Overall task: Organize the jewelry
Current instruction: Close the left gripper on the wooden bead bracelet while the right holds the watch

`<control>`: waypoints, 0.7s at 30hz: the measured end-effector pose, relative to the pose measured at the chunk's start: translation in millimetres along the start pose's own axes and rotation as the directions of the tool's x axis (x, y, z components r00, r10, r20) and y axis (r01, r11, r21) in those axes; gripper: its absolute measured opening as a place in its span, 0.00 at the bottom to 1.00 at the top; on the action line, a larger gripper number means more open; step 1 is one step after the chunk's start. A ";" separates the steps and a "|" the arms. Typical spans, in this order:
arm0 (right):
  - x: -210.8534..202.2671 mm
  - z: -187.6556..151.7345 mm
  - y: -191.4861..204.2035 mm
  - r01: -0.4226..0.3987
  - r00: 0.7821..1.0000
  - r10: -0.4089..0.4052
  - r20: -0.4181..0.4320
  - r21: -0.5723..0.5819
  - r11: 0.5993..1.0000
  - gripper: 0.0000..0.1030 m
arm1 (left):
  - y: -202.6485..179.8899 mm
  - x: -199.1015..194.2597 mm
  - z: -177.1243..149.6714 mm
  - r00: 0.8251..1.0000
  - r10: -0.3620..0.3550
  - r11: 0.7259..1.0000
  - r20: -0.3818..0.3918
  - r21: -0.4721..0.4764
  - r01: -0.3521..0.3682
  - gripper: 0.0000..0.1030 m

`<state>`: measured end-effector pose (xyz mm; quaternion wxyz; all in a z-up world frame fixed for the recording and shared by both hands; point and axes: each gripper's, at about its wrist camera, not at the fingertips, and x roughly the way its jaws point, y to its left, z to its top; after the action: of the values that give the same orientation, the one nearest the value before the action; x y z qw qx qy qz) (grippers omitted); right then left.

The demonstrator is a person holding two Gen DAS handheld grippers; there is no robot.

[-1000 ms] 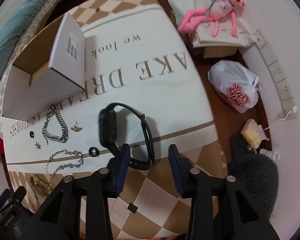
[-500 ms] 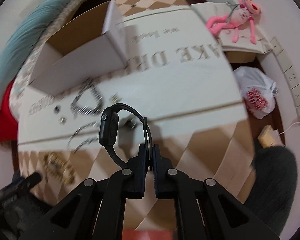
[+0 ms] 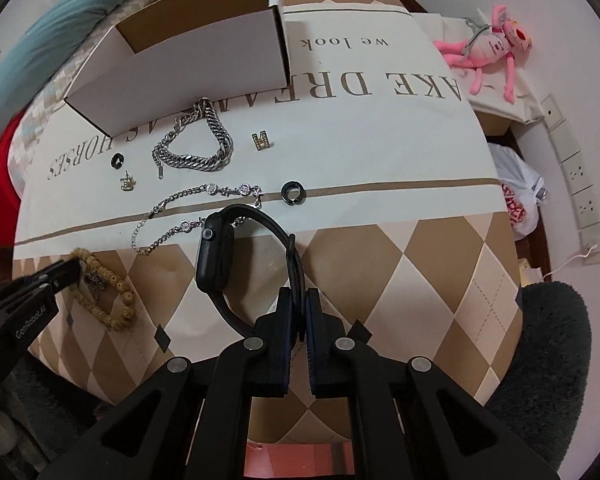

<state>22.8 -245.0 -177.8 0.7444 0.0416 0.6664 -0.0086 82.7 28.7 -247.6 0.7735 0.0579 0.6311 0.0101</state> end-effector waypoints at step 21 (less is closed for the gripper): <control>-53.5 30.3 -0.9 -0.105 0.992 0.103 0.067 0.023 0.994 0.06 | -4.5 -122.9 16.2 0.959 -0.221 0.973 0.177 -0.026 0.229 0.06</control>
<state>46.8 -250.4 -121.4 0.7647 0.0860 0.6383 0.0198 73.3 12.1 -125.1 0.8226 -0.0312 0.5636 -0.0684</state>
